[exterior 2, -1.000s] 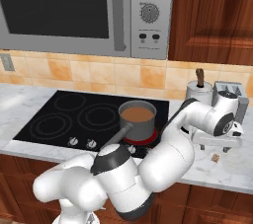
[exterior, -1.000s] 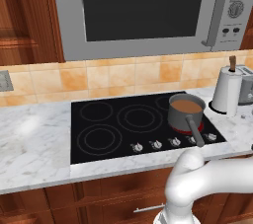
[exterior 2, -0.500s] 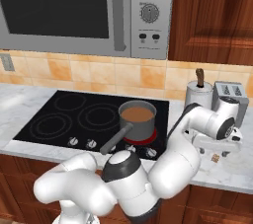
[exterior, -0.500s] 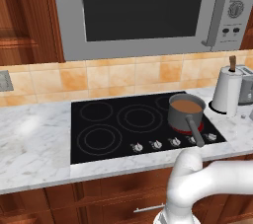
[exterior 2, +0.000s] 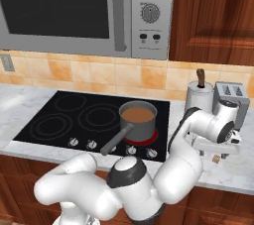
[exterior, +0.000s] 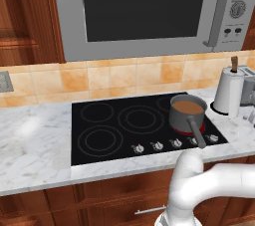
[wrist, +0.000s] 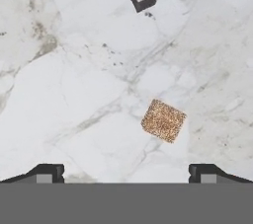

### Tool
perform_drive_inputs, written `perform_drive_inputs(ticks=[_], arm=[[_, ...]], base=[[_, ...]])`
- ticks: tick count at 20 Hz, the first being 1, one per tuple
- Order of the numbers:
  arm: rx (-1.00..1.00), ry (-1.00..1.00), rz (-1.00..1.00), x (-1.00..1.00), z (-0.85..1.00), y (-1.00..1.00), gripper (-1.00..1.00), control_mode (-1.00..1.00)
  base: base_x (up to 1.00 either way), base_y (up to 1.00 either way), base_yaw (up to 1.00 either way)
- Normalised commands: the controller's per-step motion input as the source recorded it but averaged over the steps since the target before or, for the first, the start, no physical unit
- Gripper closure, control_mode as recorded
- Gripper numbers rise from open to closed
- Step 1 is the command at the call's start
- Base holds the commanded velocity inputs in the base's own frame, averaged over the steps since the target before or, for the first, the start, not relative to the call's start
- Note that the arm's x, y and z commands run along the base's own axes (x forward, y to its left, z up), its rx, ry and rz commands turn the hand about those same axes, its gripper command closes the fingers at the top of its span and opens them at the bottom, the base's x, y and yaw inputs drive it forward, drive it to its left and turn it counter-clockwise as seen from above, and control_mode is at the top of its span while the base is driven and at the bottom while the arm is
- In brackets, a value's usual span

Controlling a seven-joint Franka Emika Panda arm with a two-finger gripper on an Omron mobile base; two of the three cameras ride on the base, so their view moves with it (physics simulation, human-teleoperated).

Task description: Pick up the sugar cube(s) and place them in the saucepan with hot chocolate.

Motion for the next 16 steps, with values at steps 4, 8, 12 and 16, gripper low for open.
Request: perform_drive_inputs(ticks=[4,8,12,16], arm=[[0.0,0.0,0.0,0.1,-0.15,-0.05,-1.0,-1.0],[0.0,0.0,0.0,0.03,-0.01,-0.16,-1.0,-1.0],[0.0,0.0,0.0,0.1,0.0,-0.23,-1.0,-1.0],[0.0,0.0,0.0,0.1,0.0,-0.12,-1.0,-1.0]], base=[[0.0,0.0,0.0],[0.0,0.0,0.0],[0.0,0.0,0.0],[0.0,0.0,0.0]])
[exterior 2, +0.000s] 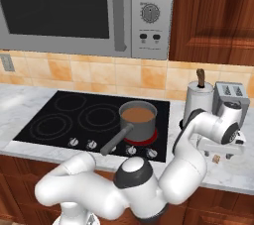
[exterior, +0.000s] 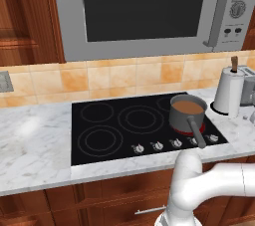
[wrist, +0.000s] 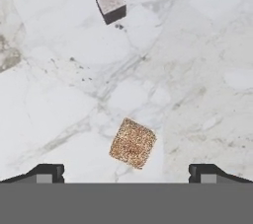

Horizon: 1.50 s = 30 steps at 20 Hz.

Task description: Pick up the sugar cube(s) and place them in the saucepan with hot chocolate.

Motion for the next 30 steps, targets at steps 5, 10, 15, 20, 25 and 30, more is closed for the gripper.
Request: perform_drive_inputs(ticks=[5,10,15,20,25,30], arm=[[0.0,0.0,0.0,0.05,-0.04,0.0,-1.0,-1.0],[0.0,0.0,0.0,0.01,-0.13,0.0,-1.0,-1.0],[0.0,0.0,0.0,0.0,-0.15,0.0,-1.0,-1.0],[0.0,0.0,0.0,0.0,-0.15,0.0,-1.0,-1.0],[0.0,0.0,0.0,0.0,-0.21,0.0,-1.0,-1.0],[0.0,0.0,0.0,0.0,-0.24,0.0,-1.0,-1.0]], base=[[0.0,0.0,0.0],[0.0,0.0,0.0],[0.0,0.0,0.0],[0.0,0.0,0.0],[0.0,0.0,0.0],[0.0,0.0,0.0]])
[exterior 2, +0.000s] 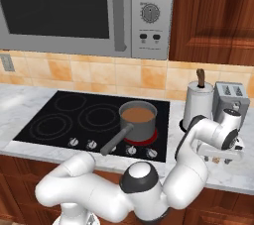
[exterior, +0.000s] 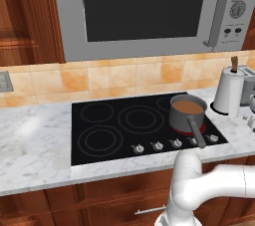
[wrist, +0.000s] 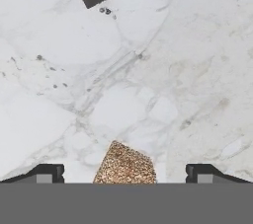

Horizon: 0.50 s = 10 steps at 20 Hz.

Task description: Pick up the sugar cube(s) and place them in the saucepan with hot chocolate.

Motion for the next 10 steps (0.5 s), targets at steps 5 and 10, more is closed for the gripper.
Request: perform_drive_inputs(ticks=[5,10], arm=[[0.0,0.0,-0.01,0.0,-0.35,0.07,1.0,-1.0],[0.0,0.0,0.0,0.0,-0.3,0.01,1.0,-1.0]], base=[[0.0,0.0,0.0],[0.0,0.0,0.0]])
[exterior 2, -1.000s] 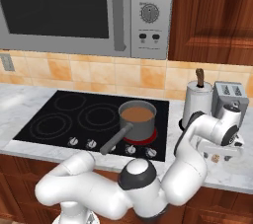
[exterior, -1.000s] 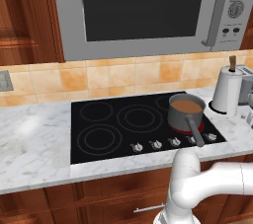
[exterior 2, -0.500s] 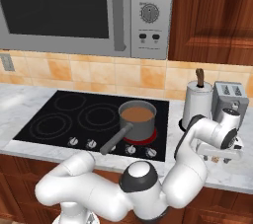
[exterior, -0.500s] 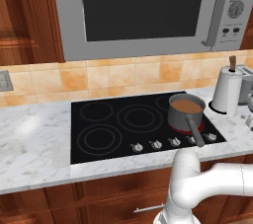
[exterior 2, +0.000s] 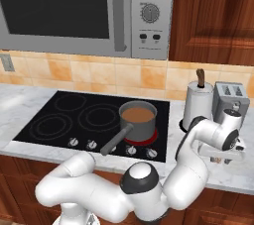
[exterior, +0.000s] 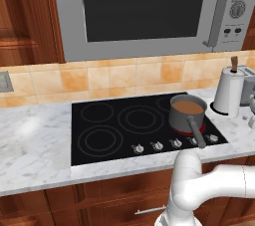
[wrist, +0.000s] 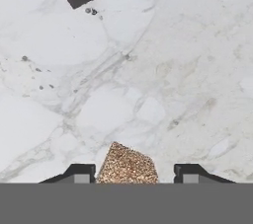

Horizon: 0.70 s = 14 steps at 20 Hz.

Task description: Pick up the sugar cube(s) and place them in the saucepan with hot chocolate.

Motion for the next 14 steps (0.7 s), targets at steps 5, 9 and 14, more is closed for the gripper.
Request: perform_drive_inputs(ticks=[5,9,14], arm=[[0.0,0.0,0.0,0.0,-0.22,0.0,1.0,-1.0],[0.0,0.0,0.0,0.0,-0.11,0.0,1.0,-1.0],[0.0,-0.03,0.0,-0.13,0.01,0.0,1.0,-1.0]], base=[[0.0,0.0,0.0],[0.0,0.0,0.0],[0.0,0.0,0.0]])
